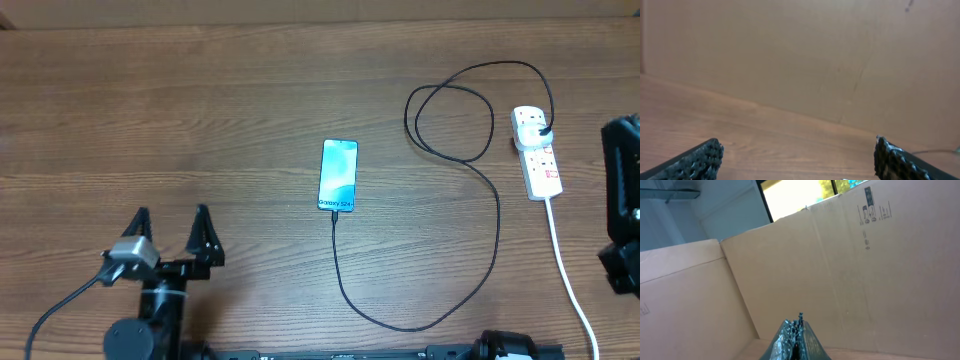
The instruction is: Plug charger to phone and switch on socket
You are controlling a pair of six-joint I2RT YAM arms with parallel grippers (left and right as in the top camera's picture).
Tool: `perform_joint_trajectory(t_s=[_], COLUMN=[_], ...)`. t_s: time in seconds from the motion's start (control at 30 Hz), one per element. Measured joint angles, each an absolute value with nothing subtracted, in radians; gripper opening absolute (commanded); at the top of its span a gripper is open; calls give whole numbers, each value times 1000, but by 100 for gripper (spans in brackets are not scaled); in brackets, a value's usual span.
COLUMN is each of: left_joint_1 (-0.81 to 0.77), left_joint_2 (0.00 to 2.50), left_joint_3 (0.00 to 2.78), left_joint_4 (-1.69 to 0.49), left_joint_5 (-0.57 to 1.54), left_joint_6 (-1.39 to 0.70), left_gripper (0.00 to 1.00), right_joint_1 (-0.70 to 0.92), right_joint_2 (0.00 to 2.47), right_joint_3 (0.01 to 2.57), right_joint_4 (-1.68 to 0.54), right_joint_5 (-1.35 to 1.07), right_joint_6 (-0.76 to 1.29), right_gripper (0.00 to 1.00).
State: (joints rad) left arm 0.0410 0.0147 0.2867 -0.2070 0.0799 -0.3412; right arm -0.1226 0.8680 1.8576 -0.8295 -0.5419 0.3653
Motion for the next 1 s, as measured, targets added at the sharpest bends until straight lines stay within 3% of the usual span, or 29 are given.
perform_joint_trajectory(t_s=[0.4, 0.93, 1.0], left_joint_1=[41, 41, 41], left_joint_2=[15, 15, 15], left_joint_3=[27, 9, 9], left_joint_4=[71, -66, -66], left_joint_5=[97, 115, 112], left_joint_6=[-341, -276, -275], left_gripper=[100, 100, 99], right_joint_1=[-117, -117, -117], right_joint_2=[846, 736, 719], right_joint_3=[1858, 1858, 1858], right_joint_4=[-823, -801, -789], right_joint_5=[-542, -542, -542], right_joint_6=[365, 365, 365], right_gripper=[5, 5, 9])
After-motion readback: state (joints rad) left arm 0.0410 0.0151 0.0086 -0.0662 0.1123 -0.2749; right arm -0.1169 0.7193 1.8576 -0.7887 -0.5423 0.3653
